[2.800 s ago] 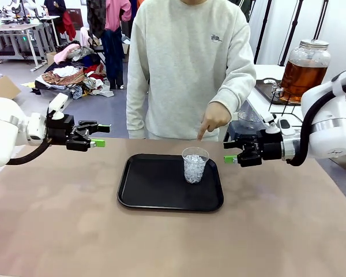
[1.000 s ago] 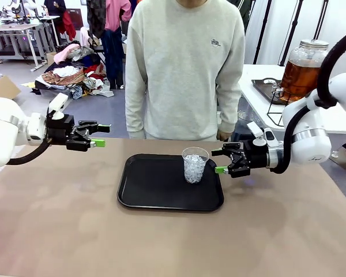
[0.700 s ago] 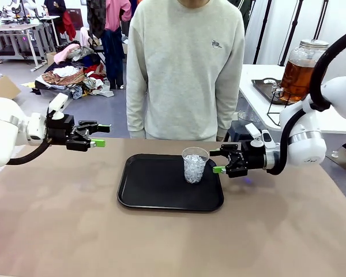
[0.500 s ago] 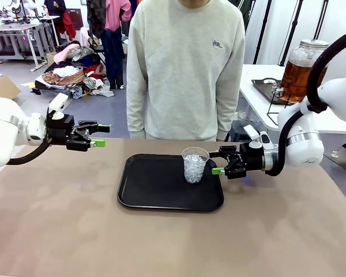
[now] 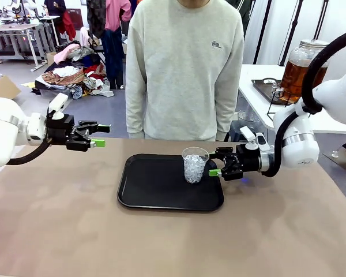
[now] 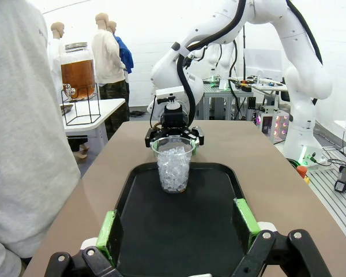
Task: Pour the drink into the iced cup.
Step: Pick up the iced cup indicated by the human and present it to them.
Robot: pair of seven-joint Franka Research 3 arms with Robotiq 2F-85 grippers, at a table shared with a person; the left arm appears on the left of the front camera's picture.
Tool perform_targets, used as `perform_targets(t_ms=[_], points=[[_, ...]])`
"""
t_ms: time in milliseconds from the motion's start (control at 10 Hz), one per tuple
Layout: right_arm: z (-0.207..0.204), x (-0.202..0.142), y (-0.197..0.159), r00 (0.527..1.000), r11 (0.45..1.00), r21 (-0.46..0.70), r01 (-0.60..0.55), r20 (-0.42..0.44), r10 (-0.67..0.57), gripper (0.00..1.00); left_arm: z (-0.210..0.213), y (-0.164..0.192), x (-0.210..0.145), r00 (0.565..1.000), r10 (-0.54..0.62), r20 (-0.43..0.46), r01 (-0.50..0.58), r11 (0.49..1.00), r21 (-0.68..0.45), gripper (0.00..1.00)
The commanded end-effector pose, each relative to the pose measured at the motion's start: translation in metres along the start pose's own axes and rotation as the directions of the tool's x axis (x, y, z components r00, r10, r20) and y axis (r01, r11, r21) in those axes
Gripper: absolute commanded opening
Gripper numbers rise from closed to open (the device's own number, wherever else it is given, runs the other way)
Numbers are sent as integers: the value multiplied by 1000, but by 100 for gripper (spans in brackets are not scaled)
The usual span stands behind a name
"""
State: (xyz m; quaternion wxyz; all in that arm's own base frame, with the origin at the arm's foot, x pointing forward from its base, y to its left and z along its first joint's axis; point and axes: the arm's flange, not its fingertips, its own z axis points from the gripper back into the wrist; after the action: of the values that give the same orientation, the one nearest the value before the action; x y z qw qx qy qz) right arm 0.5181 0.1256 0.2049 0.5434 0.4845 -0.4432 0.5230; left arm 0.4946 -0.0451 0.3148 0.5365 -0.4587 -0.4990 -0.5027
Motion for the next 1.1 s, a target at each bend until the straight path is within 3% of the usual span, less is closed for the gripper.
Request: perform_targets(t_ms=[0, 1000], points=[[-10, -2, -7, 999, 999, -18, -33, -4, 33, 100, 0, 0, 1, 1000, -2, 1, 2, 1000, 0, 100], [-31, 1, -4, 1000, 1000, 8, -30, -5, 30, 100, 0, 0, 1, 1000, -2, 1, 2, 1000, 0, 100]])
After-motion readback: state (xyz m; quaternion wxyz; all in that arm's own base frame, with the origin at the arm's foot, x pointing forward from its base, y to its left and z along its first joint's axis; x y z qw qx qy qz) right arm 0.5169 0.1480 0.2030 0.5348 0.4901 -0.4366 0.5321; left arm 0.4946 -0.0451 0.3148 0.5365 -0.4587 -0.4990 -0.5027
